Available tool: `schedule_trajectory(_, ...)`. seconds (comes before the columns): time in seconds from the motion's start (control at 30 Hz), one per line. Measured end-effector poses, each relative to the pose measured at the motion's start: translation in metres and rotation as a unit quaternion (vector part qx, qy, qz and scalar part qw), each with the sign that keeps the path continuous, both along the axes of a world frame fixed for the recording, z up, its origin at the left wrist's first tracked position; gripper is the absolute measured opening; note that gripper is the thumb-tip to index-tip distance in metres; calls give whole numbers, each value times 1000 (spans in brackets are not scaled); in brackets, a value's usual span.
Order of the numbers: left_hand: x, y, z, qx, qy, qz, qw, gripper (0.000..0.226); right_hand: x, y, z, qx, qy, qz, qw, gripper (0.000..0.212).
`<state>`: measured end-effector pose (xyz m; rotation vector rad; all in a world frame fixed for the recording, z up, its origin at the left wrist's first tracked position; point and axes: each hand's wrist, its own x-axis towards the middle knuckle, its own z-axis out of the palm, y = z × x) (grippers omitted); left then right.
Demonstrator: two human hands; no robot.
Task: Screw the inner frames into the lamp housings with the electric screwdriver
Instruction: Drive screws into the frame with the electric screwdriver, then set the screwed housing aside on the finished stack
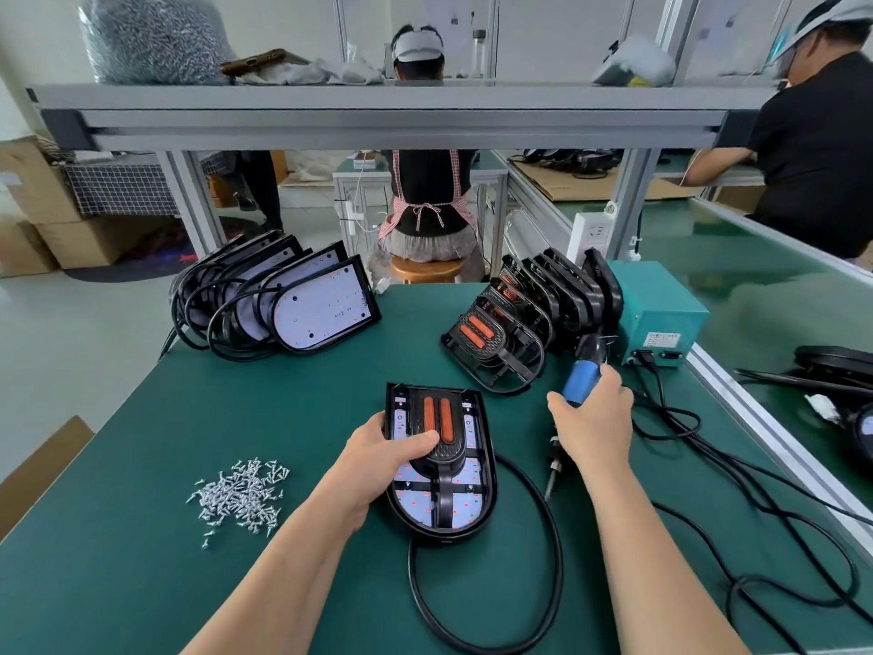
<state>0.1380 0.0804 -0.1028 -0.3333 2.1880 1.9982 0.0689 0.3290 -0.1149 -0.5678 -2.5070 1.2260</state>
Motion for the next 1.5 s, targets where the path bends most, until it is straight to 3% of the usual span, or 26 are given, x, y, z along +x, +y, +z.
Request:
schedule_trajectory(0.13,-1,-1,-1,-1,0,3,1000,31,6,4,-3,106,-9,-17,994,64)
schedule_trajectory(0.23,-1,-1,-3,1,-1,4,1000,33,17,6,-1,131,64,-10,989,57)
schedule_trajectory(0.37,-2,-1,-4,6,-1,4,1000,33,48,-9,0,150,168,158,961,30)
schedule_trajectory(0.5,-2,-1,-4,14,-7,-7,1000,37,62,-16,4,347,23,277,896,34)
schedule_trajectory(0.6,-1,-2,-5,13,-7,-9,1000,38,63,-22,13,394,-46,308,865,30)
schedule_trajectory(0.77,0,-3,-6,25,2,-22,999,46,60,-40,17,297,-68,309,901,5)
schedule_trajectory(0.9,-2,-7,-5,52,12,-13,998,50,43,-51,6,86,-38,220,971,28)
schedule_trajectory(1.0,-1,-5,-6,58,25,8,998,46,39,-64,-1,-77,1,127,989,29)
schedule_trajectory(1.1,-1,-1,-9,55,34,28,998,36,39,-67,-5,-216,7,90,972,17)
schedule_trajectory(1.17,1,1,-10,52,43,35,997,31,42,-62,-4,-260,-3,116,959,9)
schedule_trajectory(1.3,7,5,-12,34,75,38,996,27,45,-55,3,-248,-64,265,930,45)
schedule_trajectory(1.4,14,8,-17,-18,127,61,990,31,45,-55,4,-324,-81,326,884,39)
schedule_trajectory(1.5,15,7,-23,15,189,101,977,38,47,-53,4,-380,-51,314,868,35)
